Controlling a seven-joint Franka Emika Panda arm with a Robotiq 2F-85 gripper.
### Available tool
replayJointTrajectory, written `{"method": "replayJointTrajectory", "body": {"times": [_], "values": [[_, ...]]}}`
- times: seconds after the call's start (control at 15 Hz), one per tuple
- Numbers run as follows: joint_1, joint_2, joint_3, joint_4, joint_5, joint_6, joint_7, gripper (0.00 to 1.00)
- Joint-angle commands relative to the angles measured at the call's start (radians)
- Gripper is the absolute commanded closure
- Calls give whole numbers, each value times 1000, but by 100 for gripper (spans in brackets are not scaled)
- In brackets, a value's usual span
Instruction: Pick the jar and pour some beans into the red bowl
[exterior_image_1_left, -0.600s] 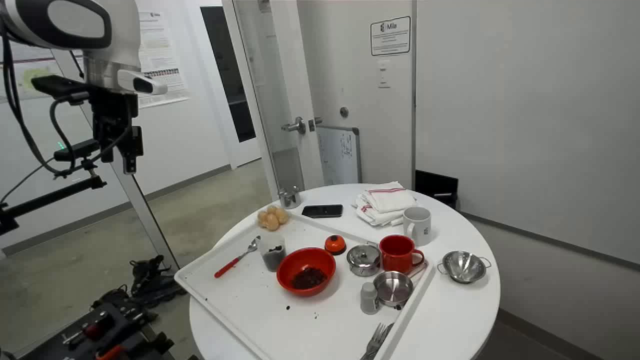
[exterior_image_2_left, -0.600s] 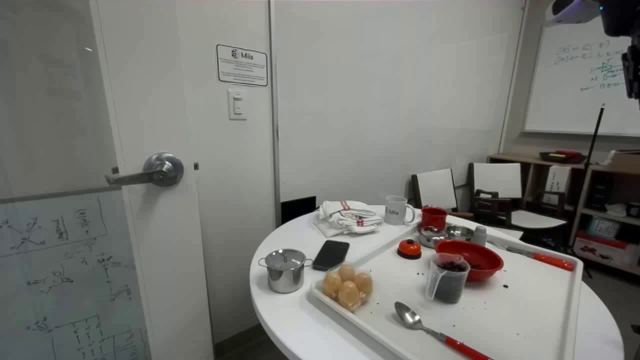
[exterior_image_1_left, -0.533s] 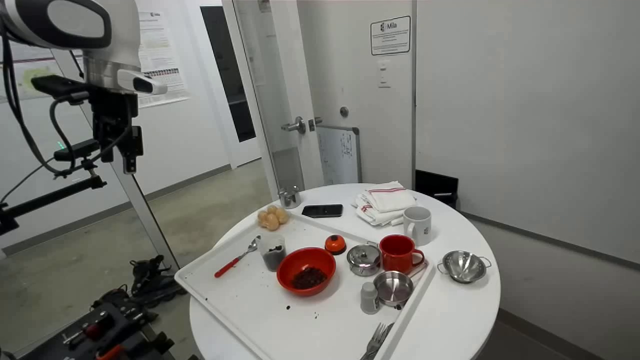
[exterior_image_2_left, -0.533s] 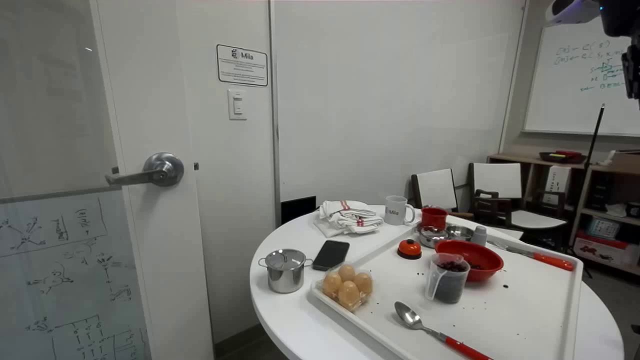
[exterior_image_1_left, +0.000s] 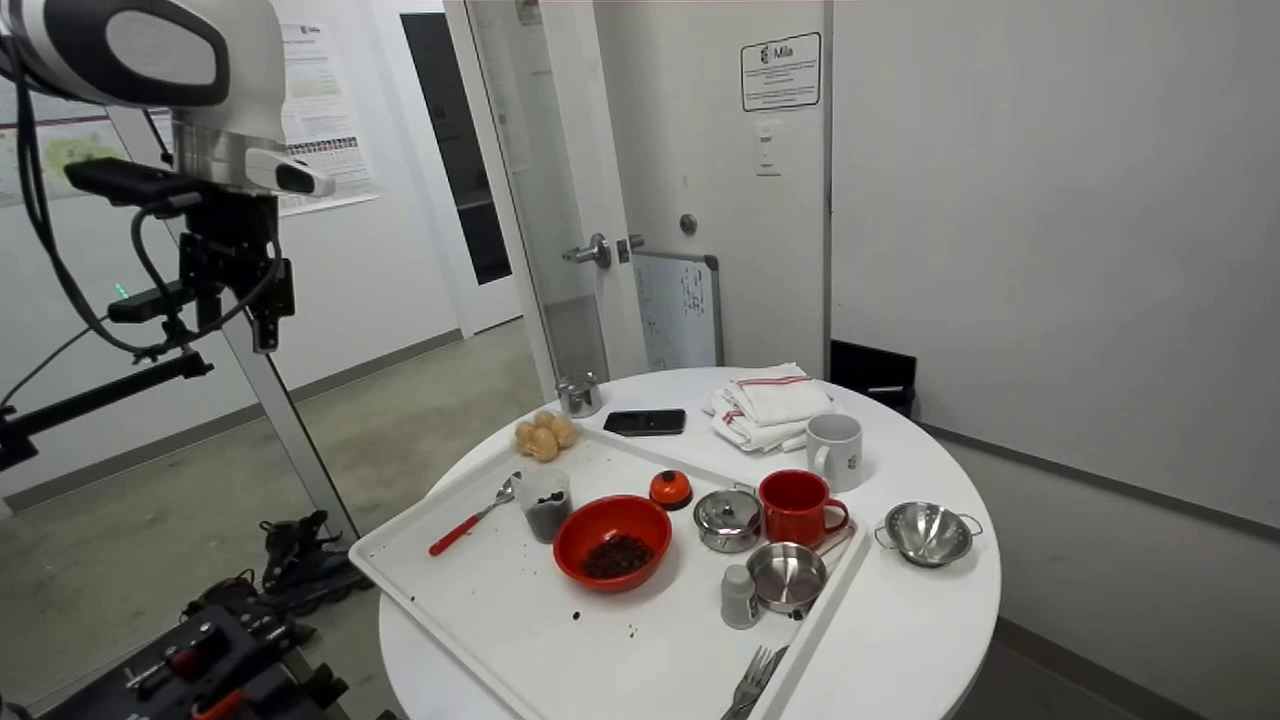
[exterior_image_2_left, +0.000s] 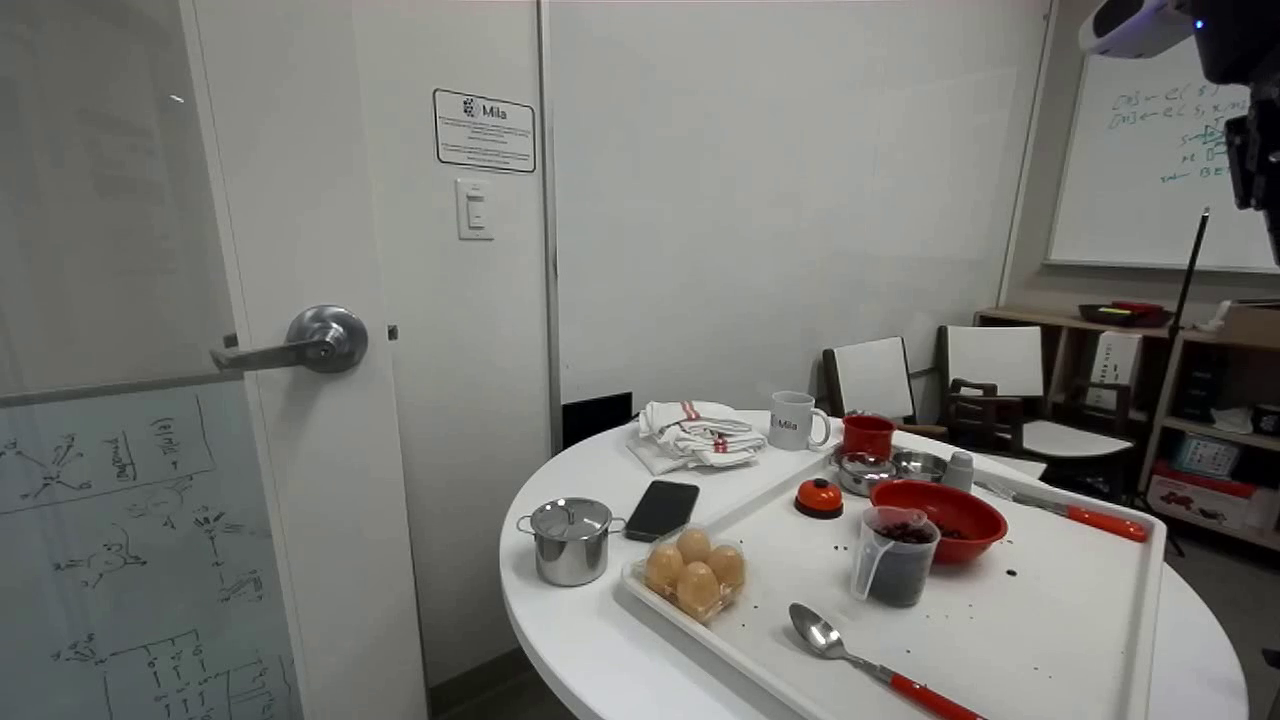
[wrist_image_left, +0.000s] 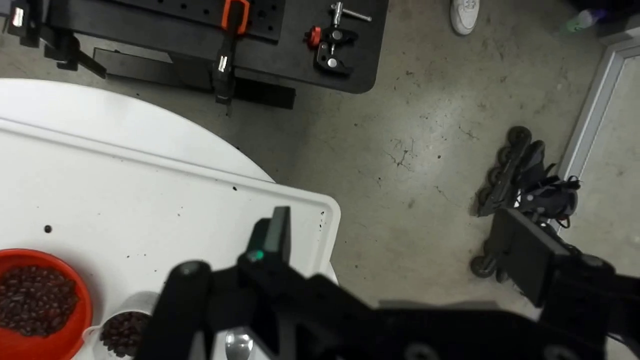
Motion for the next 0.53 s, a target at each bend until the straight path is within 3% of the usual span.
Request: {"method": "replayJointTrajectory", "body": {"times": [0.0,0.47], "values": [[-23,9,27,-7,19,39,114,0],[-26,336,111,51,57,465,479,0]]}}
